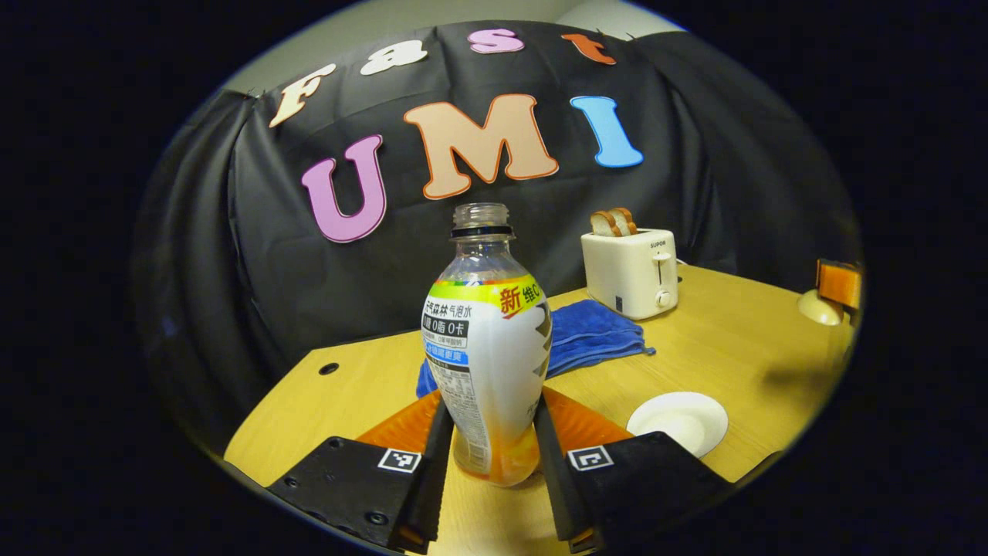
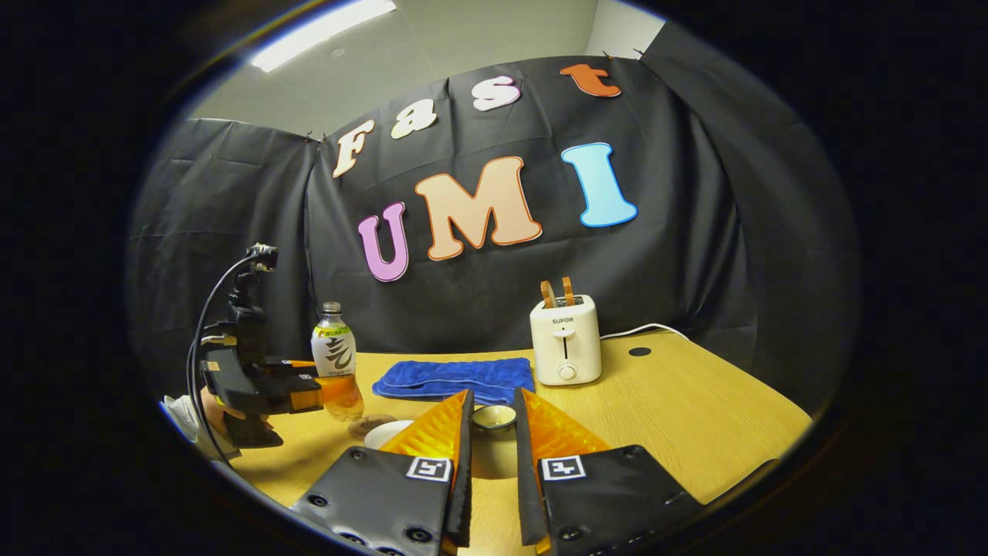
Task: Open the teacup lid with one hand, grasp the water bottle and pour water into the teacup with the other hand; after pouring, place the water bottle on the coaster and then close the teacup lid.
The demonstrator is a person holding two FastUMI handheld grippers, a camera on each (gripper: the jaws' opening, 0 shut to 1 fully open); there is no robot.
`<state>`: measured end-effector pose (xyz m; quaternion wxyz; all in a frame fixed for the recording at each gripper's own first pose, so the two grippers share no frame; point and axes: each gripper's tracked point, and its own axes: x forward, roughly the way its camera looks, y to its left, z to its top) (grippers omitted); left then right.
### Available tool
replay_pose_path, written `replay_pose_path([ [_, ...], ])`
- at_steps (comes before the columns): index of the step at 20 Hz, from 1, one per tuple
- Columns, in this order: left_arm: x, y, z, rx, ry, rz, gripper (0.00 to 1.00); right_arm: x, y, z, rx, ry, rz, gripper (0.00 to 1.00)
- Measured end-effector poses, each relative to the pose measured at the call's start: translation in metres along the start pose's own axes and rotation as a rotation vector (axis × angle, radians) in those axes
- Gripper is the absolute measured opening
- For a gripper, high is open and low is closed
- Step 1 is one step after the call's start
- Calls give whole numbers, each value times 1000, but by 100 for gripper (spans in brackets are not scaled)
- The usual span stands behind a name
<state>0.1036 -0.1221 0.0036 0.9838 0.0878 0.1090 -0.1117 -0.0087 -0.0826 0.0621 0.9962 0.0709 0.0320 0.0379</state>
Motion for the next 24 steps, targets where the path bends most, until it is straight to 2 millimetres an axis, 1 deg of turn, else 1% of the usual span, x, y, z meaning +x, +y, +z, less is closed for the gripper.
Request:
replay_pose_path([
  [1,3,2,1,-15,-19,10,54,0,-1,0,2,3,-1,30],
  [3,8,-1,-1,-59,-32,12,54,1,-2,-2,3,5,-3,26],
  [4,11,-3,-1,-81,-41,7,54,1,-2,-1,1,4,-5,30],
  [7,20,-6,-9,-125,-40,5,55,1,-4,0,3,2,-8,30],
  [8,21,-6,-9,-137,-42,5,55,1,-5,0,4,2,-10,28],
  [9,25,-7,-12,-151,-50,5,55,1,-6,0,4,2,-10,28],
  [10,26,-7,-12,-160,-52,7,55,0,-7,0,5,1,-12,30],
  [12,28,-8,-14,-181,-55,7,55,0,-8,1,9,1,-14,30],
  [13,29,-5,-19,-182,-46,17,55,1,-9,1,10,1,-15,30],
  [15,29,-3,-23,-186,-39,29,56,1,-9,0,12,3,-16,26],
  [16,29,-3,-21,-191,-46,27,57,2,-9,-1,12,3,-16,28],
  [17,28,-3,-22,-194,-46,27,58,2,-9,-1,12,4,-16,26],
  [18,27,-4,-23,-191,-38,26,58,2,-8,-2,11,5,-15,28],
  [20,27,-3,-24,-193,-38,30,62,1,-6,-3,8,8,-10,28],
  [21,27,-2,-25,-192,-35,34,63,2,-5,-3,5,7,-9,28],
  [22,27,-1,-28,-190,-24,36,65,2,-3,-3,3,8,-6,30],
  [23,27,-2,-31,-191,-13,34,66,2,-2,-3,1,8,-4,28],
  [24,25,-2,-33,-191,-6,36,66,2,-2,-3,1,8,-3,30],
])
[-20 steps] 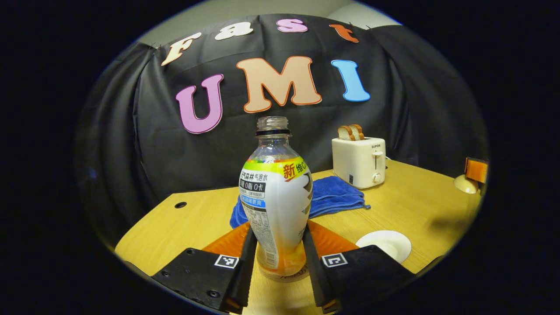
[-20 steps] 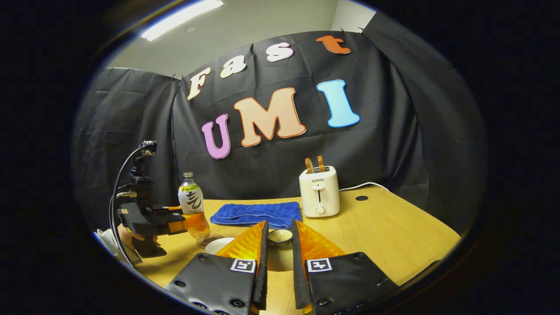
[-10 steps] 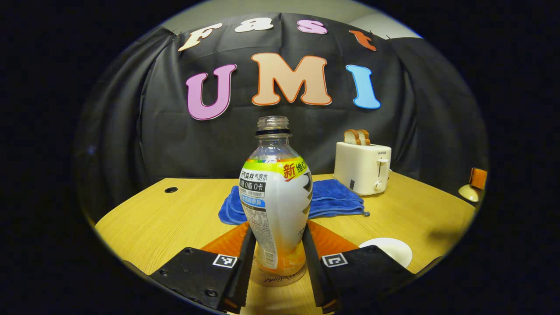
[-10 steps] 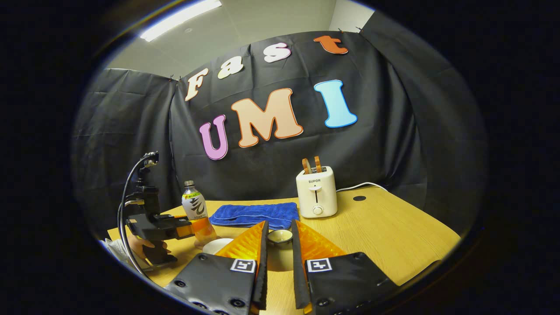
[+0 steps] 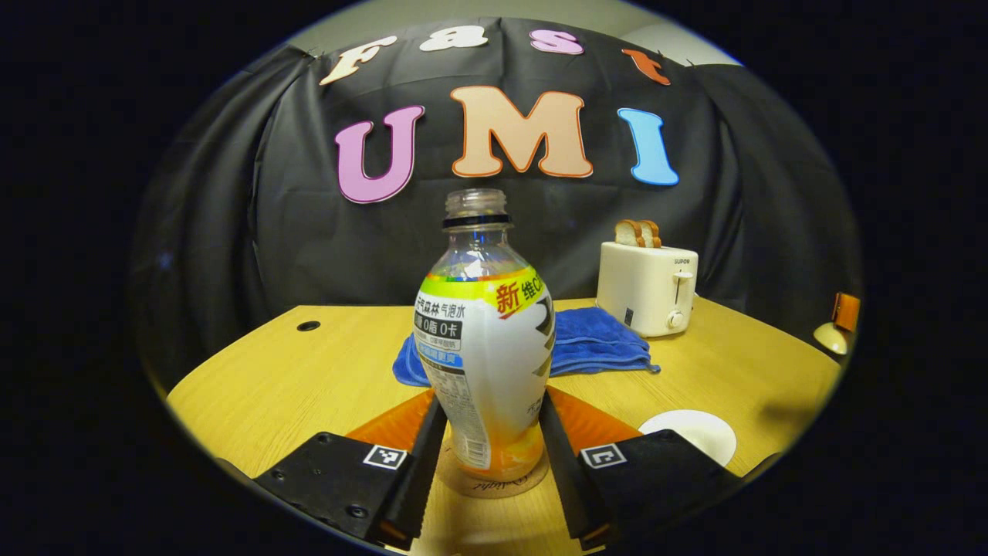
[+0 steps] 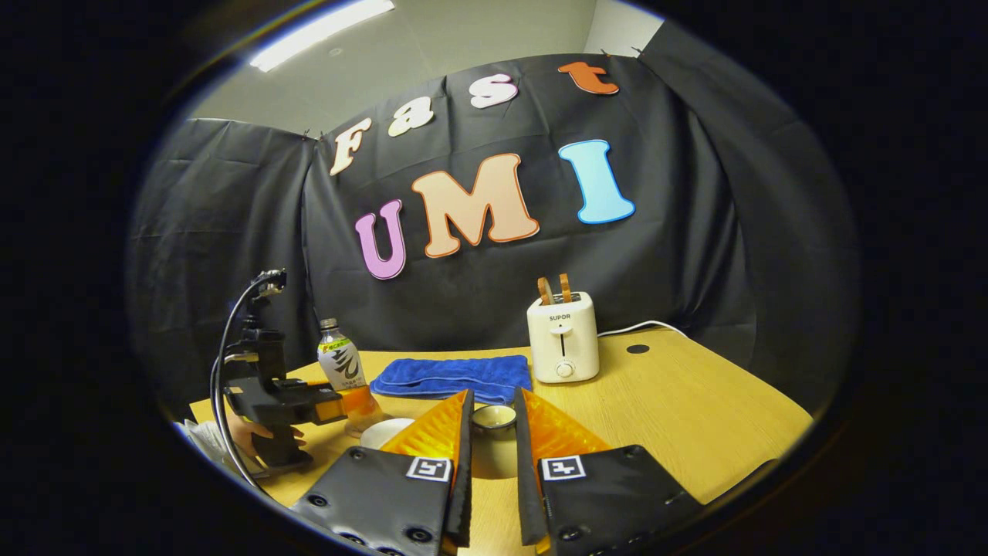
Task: Open the teacup lid with one hand, grasp the water bottle and pour water into the teacup with the other hand; after pouring, place the water bottle on the coaster and then close the teacup lid.
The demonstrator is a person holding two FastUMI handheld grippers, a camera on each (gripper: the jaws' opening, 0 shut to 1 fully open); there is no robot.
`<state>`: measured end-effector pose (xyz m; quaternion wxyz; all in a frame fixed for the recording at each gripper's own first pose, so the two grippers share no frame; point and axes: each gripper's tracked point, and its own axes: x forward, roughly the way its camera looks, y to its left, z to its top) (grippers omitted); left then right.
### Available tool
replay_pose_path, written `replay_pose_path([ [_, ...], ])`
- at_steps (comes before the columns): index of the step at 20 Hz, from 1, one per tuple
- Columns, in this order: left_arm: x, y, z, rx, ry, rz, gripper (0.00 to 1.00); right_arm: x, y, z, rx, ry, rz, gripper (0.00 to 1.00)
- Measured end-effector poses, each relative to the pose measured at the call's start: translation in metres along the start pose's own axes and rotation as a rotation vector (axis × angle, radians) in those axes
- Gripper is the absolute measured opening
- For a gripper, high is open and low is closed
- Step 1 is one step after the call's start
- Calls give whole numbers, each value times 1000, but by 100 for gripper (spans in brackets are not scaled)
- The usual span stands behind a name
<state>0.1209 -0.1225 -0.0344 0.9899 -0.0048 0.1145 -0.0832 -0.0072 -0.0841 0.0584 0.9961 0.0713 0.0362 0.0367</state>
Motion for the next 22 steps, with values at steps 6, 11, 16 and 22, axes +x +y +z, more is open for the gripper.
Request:
replay_pose_path([
  [6,0,2,-3,2,9,6,76,0,2,-2,-2,6,4,28],
  [11,-3,0,-6,-3,11,-2,86,2,5,-5,-2,11,8,30],
  [16,-17,-4,-9,7,1,-11,92,4,25,-8,12,14,48,28],
  [22,-50,2,-1,-23,-64,-5,92,5,68,-8,-32,-30,119,26],
])
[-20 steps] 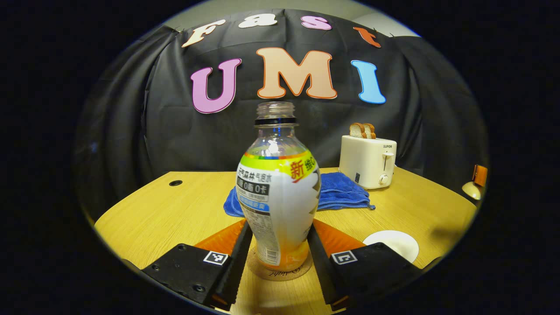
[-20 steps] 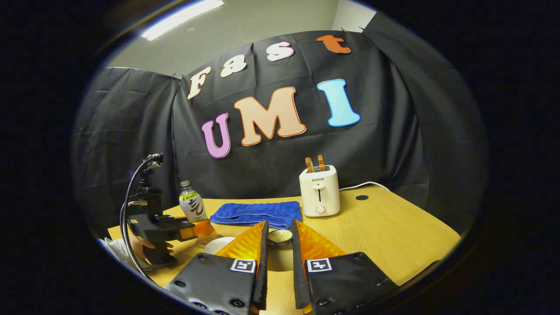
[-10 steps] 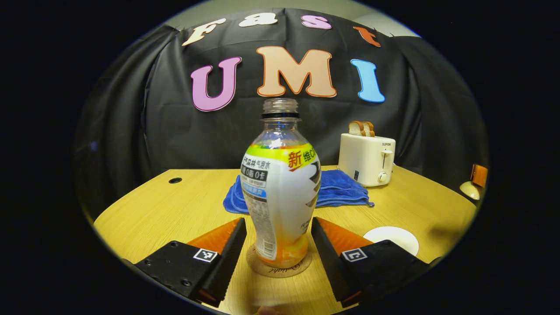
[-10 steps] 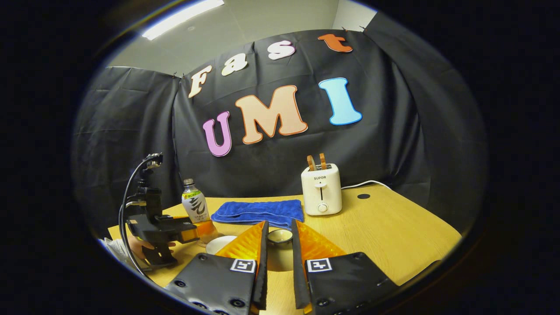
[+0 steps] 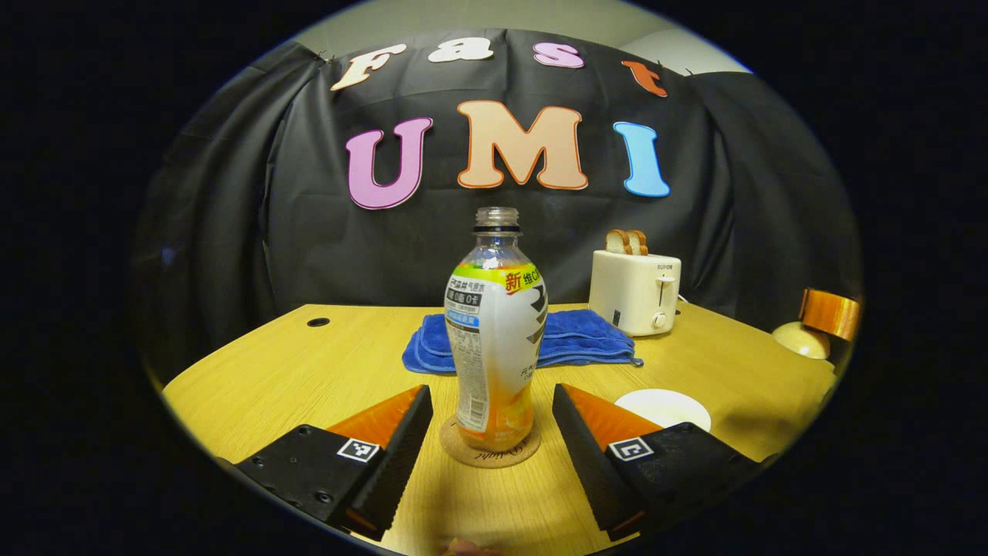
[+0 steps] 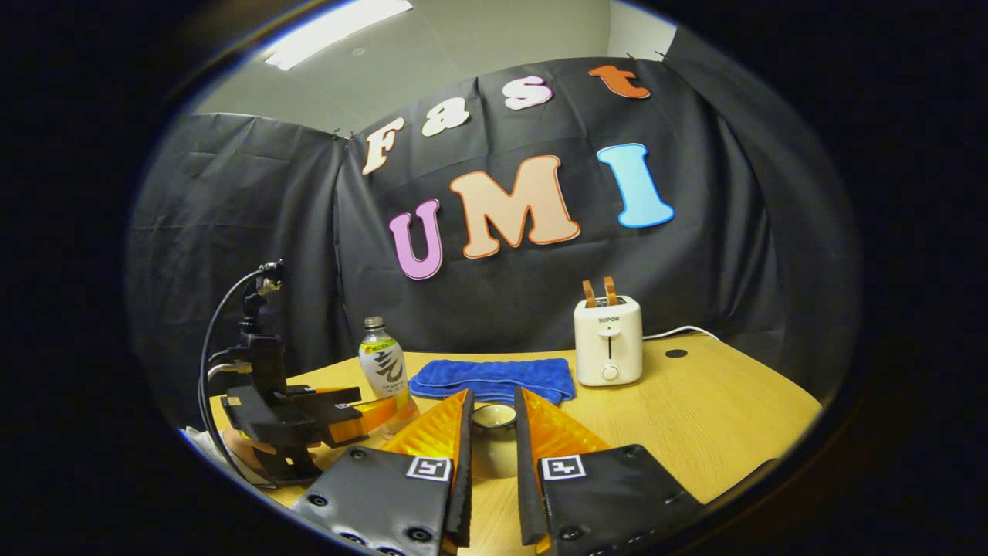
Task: Open the teacup lid with one hand, grasp the water bottle and pour water into the teacup with the other hand; after pouring, place the water bottle on the coaster and then close the teacup lid.
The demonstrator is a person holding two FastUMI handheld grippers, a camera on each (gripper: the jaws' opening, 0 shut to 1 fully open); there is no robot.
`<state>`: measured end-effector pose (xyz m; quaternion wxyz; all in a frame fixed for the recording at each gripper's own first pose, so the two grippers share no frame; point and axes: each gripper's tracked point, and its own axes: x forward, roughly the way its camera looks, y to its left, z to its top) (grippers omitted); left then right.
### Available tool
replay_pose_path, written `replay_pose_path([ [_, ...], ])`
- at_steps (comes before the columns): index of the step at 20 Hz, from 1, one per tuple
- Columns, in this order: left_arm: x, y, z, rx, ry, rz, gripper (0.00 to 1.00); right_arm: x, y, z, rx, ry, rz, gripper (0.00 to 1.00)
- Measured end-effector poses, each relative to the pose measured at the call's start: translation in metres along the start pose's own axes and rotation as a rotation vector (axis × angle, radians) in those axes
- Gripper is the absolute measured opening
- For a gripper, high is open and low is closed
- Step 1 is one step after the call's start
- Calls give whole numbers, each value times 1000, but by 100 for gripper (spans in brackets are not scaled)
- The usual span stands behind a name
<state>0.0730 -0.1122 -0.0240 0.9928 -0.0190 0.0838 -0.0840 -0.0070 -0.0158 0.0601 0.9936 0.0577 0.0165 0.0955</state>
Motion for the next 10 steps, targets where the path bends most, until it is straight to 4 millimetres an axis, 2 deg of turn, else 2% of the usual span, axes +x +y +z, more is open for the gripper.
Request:
replay_pose_path([
  [2,-13,7,7,-5,-30,8,92,4,11,-4,-7,-9,15,28],
  [5,-32,21,9,20,-45,30,91,19,23,-17,5,9,23,31],
  [10,-59,35,9,28,-77,50,91,44,45,-23,-7,16,44,28],
])
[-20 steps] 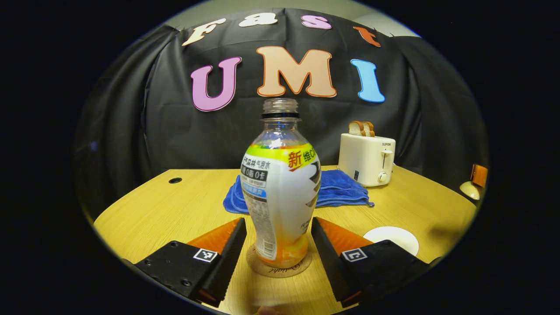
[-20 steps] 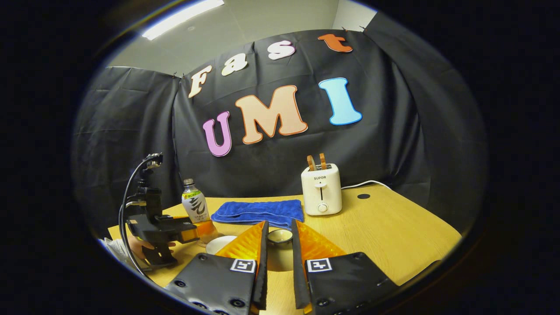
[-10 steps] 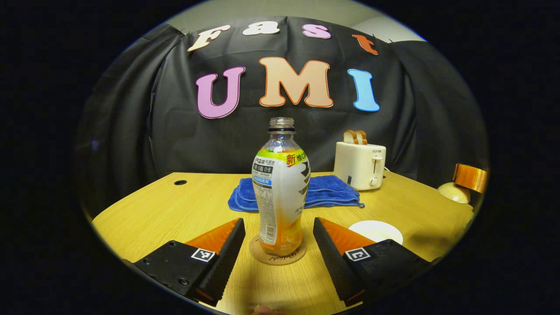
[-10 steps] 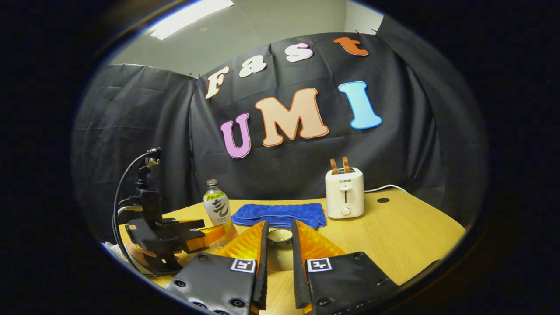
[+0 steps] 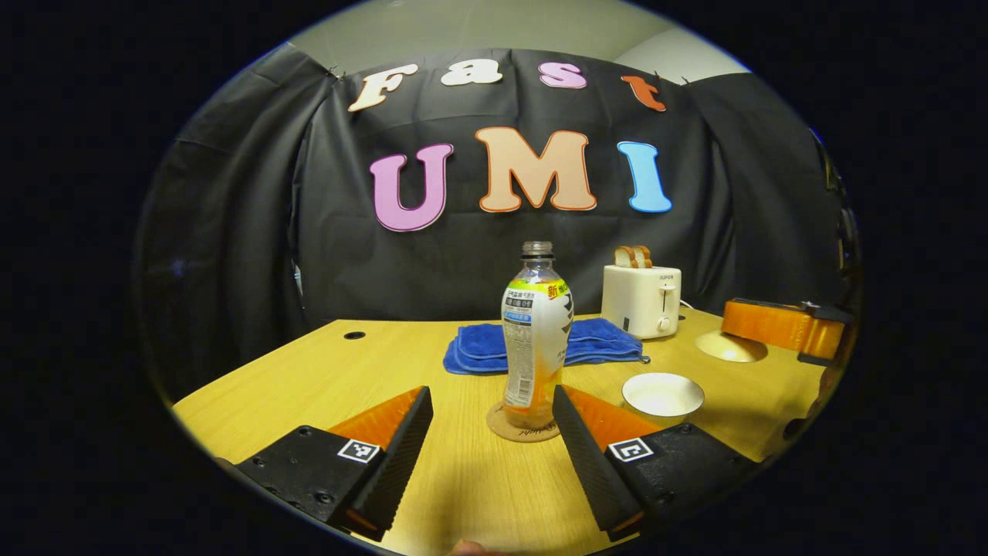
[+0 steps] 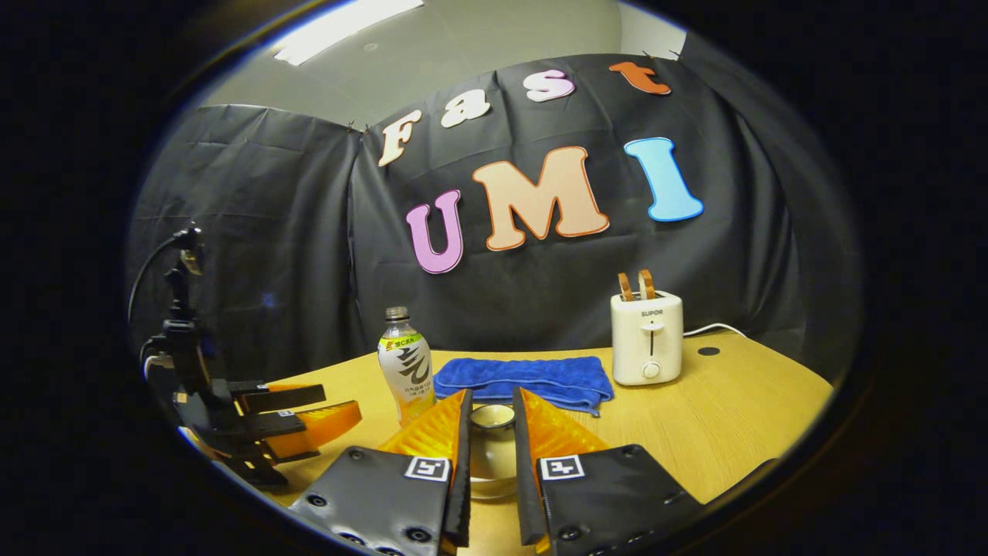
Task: Open the teacup lid with one hand, grasp the water bottle and pour water into the teacup with the other hand; after pouring, place the water bottle on the coaster and then close the teacup lid.
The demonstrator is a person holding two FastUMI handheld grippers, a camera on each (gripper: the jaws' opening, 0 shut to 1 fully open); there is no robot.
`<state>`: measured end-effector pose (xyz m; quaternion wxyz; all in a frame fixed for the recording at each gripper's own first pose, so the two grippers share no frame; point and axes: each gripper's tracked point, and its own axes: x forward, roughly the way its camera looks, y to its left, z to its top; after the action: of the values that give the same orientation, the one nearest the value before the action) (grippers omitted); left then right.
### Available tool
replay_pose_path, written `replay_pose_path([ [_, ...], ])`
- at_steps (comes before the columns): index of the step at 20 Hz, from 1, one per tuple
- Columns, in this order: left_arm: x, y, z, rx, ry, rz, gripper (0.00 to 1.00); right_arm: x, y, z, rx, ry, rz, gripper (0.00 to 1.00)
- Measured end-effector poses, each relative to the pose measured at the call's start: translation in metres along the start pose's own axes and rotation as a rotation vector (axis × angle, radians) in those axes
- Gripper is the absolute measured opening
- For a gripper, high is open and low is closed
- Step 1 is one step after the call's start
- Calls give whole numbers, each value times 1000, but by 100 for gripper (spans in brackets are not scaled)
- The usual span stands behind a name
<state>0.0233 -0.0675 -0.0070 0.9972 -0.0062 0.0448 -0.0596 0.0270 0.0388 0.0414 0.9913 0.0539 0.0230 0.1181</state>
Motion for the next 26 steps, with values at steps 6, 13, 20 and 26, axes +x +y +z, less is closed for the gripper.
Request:
replay_pose_path([
  [6,-20,3,-4,-17,-22,-19,91,25,18,-17,-14,25,21,28],
  [13,-31,13,-4,-5,-43,-16,91,46,7,-52,-37,107,-24,28],
  [20,-31,16,-10,-24,-36,-15,91,48,10,-66,-87,119,-37,28],
  [26,-32,16,-8,-34,-41,-5,91,43,6,-70,-89,128,-57,37],
])
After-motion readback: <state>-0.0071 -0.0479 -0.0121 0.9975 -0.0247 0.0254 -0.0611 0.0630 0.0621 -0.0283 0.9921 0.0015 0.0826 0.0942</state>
